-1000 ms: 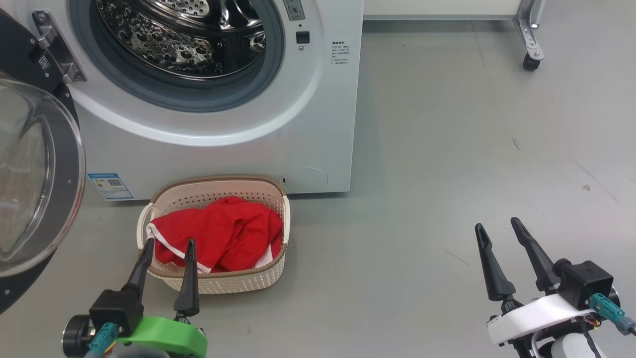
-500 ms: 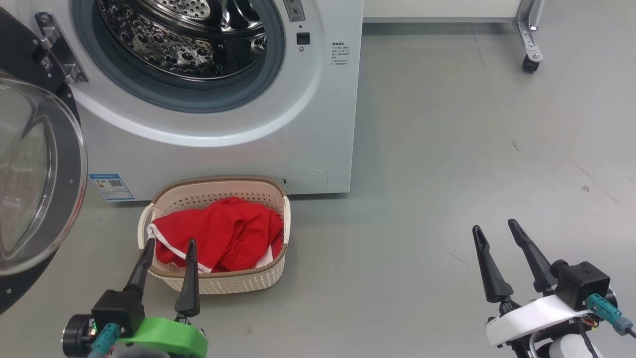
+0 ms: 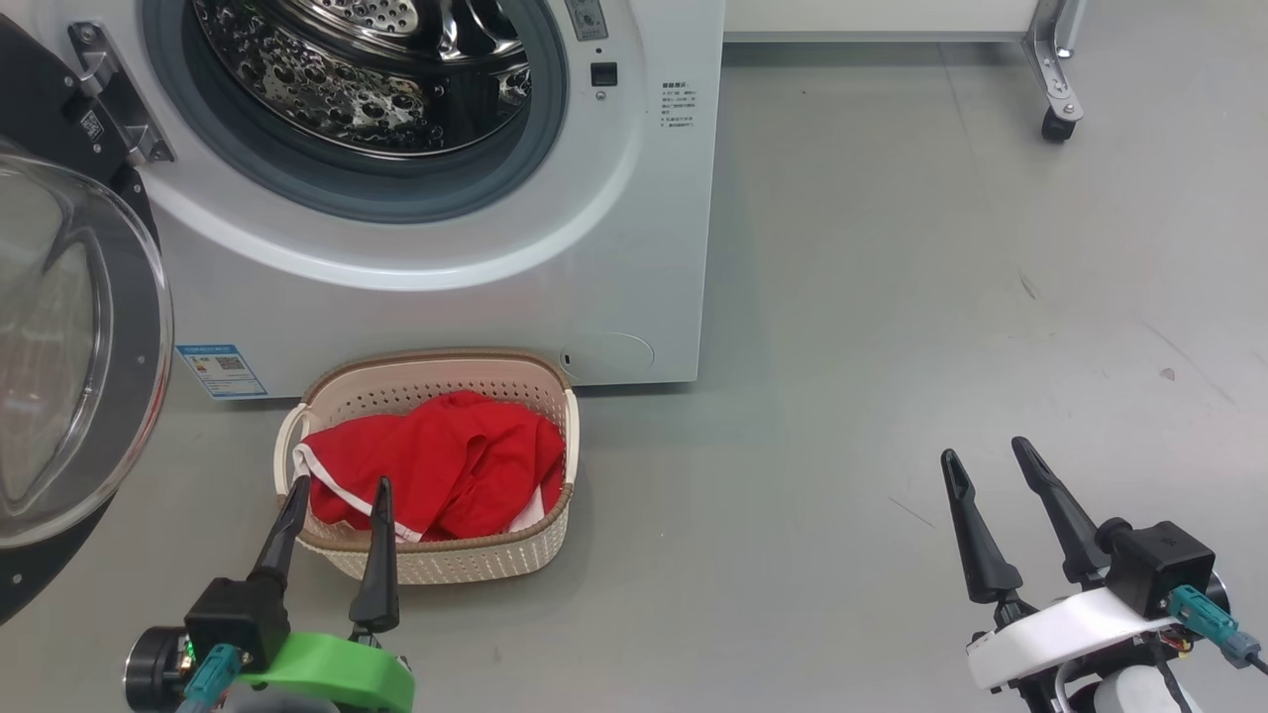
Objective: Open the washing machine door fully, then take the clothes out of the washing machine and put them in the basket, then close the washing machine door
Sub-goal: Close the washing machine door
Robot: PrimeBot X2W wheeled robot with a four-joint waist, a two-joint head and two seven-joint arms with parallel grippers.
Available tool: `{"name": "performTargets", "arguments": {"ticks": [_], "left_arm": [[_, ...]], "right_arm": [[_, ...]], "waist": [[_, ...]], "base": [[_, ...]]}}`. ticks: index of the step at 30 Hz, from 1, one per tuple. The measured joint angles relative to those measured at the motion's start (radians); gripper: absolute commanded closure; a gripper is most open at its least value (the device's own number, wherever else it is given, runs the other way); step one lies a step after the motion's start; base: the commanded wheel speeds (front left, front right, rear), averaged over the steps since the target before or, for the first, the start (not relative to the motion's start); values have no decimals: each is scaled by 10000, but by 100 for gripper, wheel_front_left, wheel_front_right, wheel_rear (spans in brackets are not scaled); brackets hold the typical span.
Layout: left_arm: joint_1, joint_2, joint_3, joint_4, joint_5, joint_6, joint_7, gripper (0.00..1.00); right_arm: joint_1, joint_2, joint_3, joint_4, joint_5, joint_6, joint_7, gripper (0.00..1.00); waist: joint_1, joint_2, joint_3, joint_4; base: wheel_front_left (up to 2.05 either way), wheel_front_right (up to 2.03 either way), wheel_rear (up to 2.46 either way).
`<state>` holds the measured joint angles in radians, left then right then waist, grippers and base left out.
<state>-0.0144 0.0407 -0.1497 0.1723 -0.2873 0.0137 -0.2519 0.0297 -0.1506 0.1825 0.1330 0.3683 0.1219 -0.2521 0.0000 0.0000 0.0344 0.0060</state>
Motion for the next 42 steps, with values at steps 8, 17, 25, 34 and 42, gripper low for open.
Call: {"name": "performTargets", "arguments": {"ticks": [8,17,25,34,42], "left_arm": [[0,0,2,36,0,36,0,0],[0,0,-151,44,4,75,0,0],[-13,2,-431,69,-4,81,0,0],[-14,2,-456,82,-50,297,0,0],[-12,2,-378,52,-104,385,0,0]], "right_arm": [[-1,0,-12,2,0,0,0,0],[-1,-2,-92,-56,2,0,0,0],[1,-38,-161,-180,4,0,0,0],[0,-150,35,-291,2,0,0,0],[-13,-157,362,-326,-17,0,0,0]], "waist": [[0,0,3,22],[0,0,128,66],[0,0,280,525],[0,0,391,1515],[0,0,443,2579]], "base": [[0,0,0],[0,0,0],[0,0,0],[0,0,0],[0,0,0]]}}
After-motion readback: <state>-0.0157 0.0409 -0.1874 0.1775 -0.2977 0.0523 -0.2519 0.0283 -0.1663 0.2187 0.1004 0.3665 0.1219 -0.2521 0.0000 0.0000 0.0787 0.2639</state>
